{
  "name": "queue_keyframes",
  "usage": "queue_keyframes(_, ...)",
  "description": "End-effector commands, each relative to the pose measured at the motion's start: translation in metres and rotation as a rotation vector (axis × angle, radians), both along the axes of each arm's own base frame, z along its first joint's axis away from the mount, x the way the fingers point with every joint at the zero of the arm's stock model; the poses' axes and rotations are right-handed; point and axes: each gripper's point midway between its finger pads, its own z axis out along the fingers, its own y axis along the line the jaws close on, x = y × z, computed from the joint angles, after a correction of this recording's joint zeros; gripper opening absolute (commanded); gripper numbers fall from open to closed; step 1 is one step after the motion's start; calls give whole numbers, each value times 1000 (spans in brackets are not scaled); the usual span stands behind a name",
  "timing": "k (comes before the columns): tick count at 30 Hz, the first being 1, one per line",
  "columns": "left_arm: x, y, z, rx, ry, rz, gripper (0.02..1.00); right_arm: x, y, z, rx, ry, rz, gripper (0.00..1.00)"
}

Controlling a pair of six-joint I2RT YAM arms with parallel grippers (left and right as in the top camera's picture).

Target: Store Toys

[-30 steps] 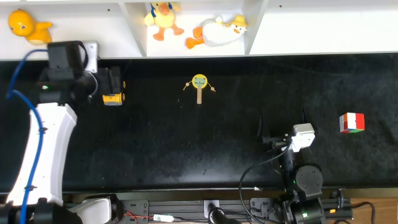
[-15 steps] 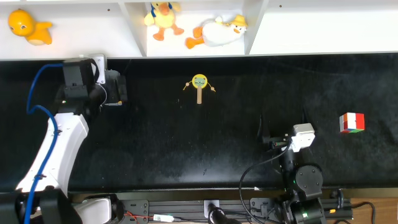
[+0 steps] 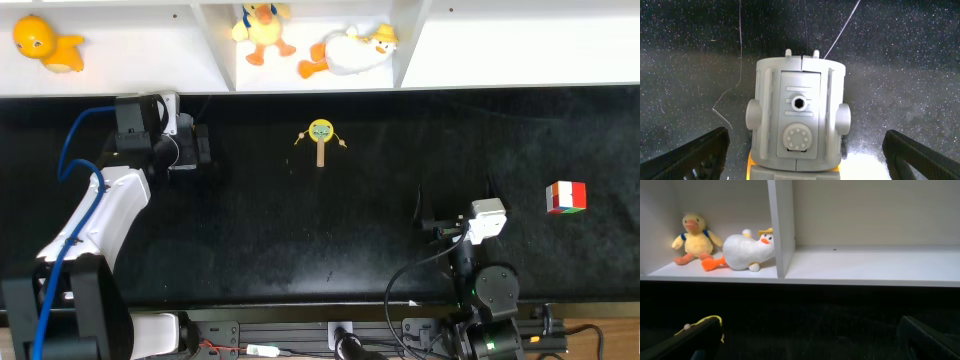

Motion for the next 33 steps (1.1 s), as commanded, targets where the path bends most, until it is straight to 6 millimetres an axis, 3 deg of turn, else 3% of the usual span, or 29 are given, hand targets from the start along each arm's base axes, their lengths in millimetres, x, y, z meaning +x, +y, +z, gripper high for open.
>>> queue_keyframes(1, -3, 2, -7, 2, 15, 11, 972, 0, 1, -3, -3, 0, 3, 993)
queue_keyframes(12, 0, 1, -26, -3, 46, 10, 961, 0, 1, -3, -3, 0, 3, 993)
queue_keyframes(16, 3, 1, -25, -2, 34, 10, 954, 0, 1, -3, -3, 0, 3, 996)
queue_keyframes(22, 3, 2, -25, 2, 32, 12, 809, 0, 1, -3, -3, 0, 3, 996)
queue_keyframes(33, 3, 3, -25, 8, 32, 16, 649, 0, 1, -3, -3, 0, 3, 996)
